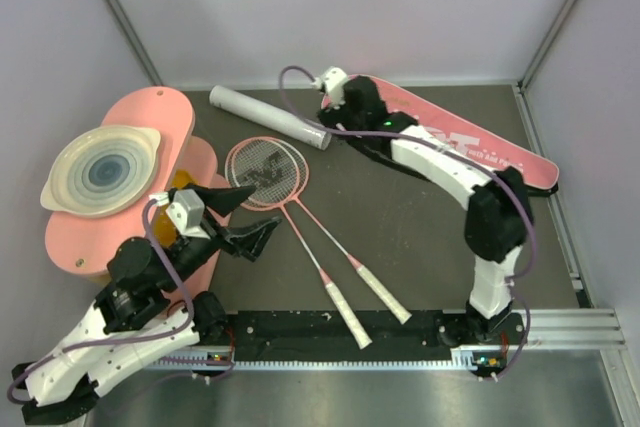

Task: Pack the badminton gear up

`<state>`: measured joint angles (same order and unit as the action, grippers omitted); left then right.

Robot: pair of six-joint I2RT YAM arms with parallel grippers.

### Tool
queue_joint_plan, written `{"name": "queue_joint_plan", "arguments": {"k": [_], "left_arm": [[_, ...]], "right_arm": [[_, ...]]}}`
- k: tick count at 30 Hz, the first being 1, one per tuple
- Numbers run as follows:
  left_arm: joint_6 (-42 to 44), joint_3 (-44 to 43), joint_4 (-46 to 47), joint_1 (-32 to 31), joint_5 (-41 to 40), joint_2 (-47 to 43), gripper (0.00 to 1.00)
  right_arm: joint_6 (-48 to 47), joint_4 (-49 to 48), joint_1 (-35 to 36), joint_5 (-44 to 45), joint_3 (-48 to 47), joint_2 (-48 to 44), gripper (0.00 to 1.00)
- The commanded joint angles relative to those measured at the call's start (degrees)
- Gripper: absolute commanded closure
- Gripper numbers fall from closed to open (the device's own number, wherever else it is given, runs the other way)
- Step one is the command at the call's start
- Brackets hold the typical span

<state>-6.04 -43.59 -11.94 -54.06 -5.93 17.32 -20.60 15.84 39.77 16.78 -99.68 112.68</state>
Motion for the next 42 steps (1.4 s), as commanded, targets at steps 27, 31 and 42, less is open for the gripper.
{"name": "queue_joint_plan", "arguments": {"k": [27,31,42], "left_arm": [[-10.48,5.8,7.82,-0.16,13.32,6.41,0.16],[-10.39,5.89,7.81,-0.17,12.79,6.32,0.17],[-10.21,5.62,8.17,-0.17,12.09,7.02,0.17]], "right_arm": [[-7.43,4.65,-19.64,17.75,17.94,3.15,0.42],[-10.59,0.26,-19.73,23.65,18.11,6.49,0.49],[-19.91,-13.1,-19.73,24.44,20.93,9.83,0.66]]}}
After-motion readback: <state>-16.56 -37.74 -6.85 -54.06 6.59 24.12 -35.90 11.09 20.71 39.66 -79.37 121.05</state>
